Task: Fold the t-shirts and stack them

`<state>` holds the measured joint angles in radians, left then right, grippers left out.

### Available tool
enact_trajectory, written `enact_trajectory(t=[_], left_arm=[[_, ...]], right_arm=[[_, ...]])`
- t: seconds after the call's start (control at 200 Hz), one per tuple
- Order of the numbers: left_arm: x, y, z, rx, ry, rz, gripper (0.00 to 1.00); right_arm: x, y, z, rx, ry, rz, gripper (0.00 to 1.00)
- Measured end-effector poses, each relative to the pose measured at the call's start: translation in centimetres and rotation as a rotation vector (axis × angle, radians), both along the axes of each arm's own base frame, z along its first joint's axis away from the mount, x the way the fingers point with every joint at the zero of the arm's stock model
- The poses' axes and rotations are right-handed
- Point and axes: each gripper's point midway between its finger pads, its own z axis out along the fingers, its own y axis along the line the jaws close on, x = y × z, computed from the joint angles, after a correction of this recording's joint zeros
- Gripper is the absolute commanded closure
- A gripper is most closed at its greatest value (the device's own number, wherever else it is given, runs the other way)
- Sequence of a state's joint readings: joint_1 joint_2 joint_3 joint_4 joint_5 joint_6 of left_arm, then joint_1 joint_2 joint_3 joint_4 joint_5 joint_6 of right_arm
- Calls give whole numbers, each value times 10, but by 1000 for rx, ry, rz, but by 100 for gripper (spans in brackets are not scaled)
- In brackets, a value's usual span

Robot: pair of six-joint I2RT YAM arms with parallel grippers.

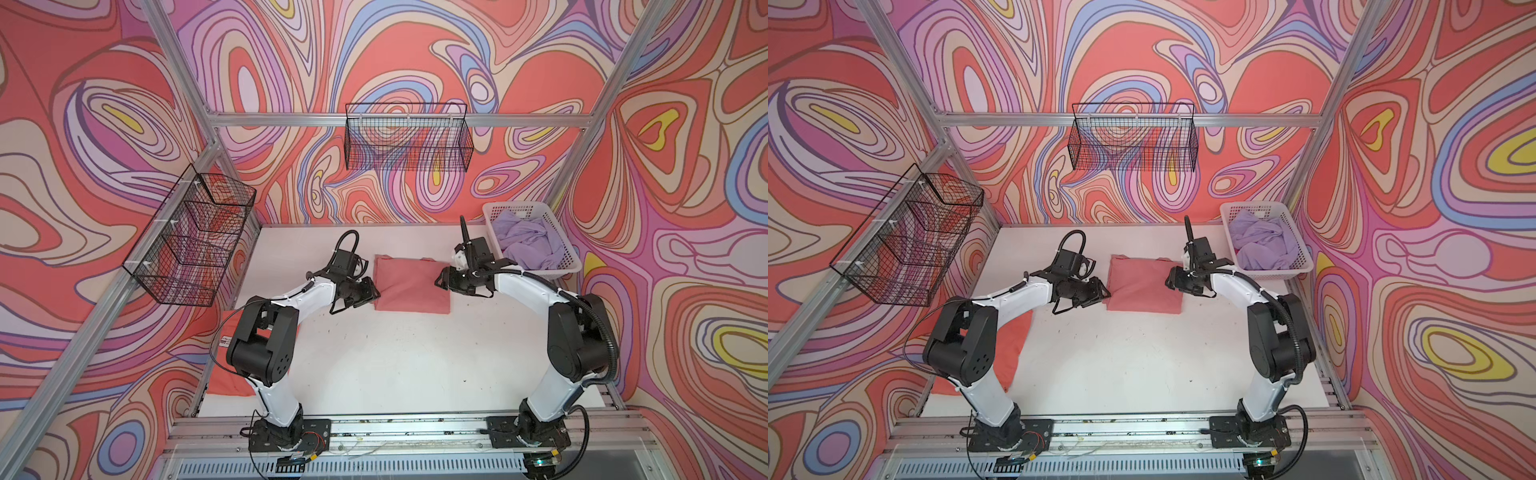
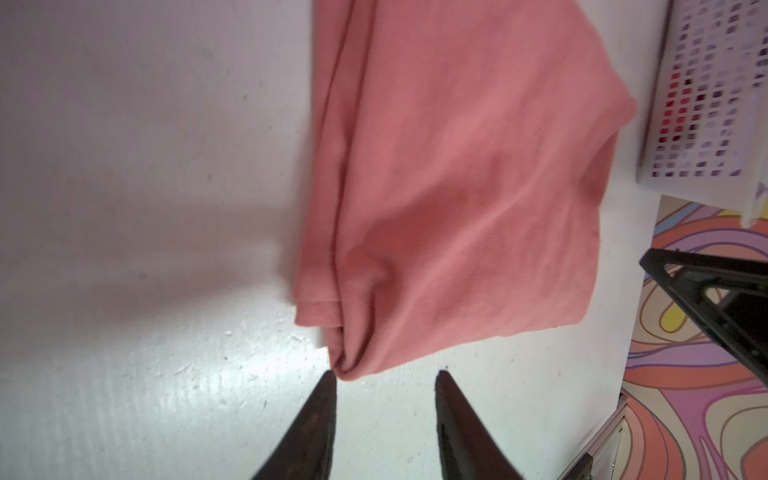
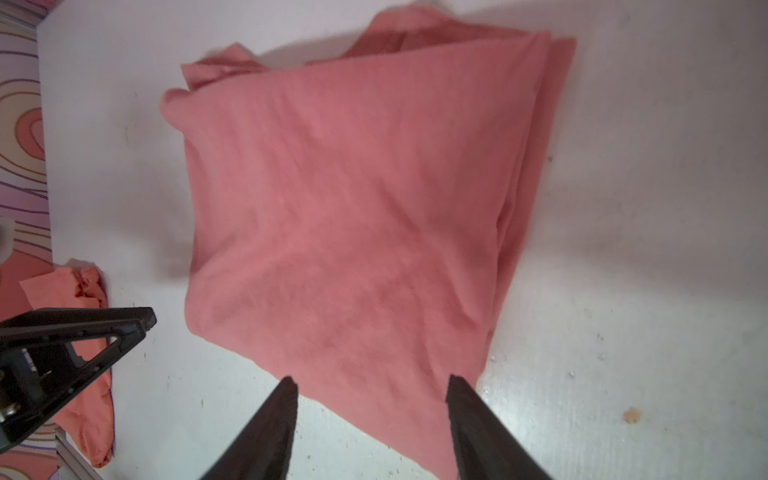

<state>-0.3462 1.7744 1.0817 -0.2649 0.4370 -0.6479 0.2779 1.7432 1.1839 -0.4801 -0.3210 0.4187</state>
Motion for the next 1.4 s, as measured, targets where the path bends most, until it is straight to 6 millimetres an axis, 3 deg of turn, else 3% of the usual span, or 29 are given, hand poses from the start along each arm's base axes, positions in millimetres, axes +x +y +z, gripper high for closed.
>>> enact_trajectory(t=[0.09, 0.165, 0.31, 0.471, 0.776, 1.011, 1.397], left_arm=[[-1, 1, -13, 3, 22, 9, 75], [5, -2, -11, -10, -2, 15, 77], [18, -7, -5, -40, -54, 29, 81], [21, -9, -17, -43, -37, 31, 84], [19, -4, -23, -14, -21, 44, 71], [18, -3, -24, -4, -16, 40, 70], [10, -17, -24, -7, -12, 10, 95]], right_arm=[[-14, -3, -16, -3, 45, -4, 41], [-21, -4, -23, -3, 63, -7, 41], [-24, -5, -20, 5, 52, -9, 42], [-21, -4, -16, 12, 33, -10, 42], [-20, -5, -16, 7, 31, -11, 41], [-19, -4, -16, 9, 25, -12, 41], [-22, -5, -28, 7, 31, -13, 44]])
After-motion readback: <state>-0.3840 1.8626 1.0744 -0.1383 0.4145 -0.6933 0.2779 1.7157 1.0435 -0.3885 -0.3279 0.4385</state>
